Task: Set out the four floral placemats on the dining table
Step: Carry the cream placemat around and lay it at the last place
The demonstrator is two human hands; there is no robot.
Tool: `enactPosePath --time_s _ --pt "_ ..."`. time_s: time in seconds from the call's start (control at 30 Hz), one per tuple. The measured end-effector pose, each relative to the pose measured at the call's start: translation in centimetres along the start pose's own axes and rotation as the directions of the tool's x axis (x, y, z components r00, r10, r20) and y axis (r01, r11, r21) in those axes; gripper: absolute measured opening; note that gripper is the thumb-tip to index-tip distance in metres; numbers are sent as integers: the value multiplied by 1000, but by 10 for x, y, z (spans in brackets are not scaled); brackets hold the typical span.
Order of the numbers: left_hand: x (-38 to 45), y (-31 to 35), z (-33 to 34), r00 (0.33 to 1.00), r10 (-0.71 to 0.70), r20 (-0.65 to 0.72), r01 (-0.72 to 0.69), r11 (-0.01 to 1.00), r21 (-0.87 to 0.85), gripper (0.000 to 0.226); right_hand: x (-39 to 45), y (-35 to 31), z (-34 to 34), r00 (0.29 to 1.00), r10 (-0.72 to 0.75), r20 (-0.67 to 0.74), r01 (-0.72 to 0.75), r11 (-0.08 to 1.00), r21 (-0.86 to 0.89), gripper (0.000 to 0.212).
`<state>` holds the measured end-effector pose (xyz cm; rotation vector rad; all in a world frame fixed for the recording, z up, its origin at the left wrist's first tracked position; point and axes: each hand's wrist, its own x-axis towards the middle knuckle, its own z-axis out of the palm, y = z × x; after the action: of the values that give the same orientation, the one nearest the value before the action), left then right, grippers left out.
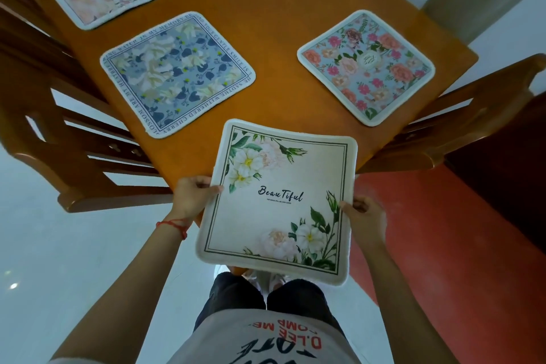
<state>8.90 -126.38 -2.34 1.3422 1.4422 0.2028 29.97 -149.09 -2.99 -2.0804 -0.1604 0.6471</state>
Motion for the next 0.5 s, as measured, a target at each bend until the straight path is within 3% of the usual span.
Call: enactPosePath --time_s 0.5 --pt "-58 -58 -15 981 -62 -186 25 980 -196 10 14 -11 3 961 -146 235 161 986 -44 19"
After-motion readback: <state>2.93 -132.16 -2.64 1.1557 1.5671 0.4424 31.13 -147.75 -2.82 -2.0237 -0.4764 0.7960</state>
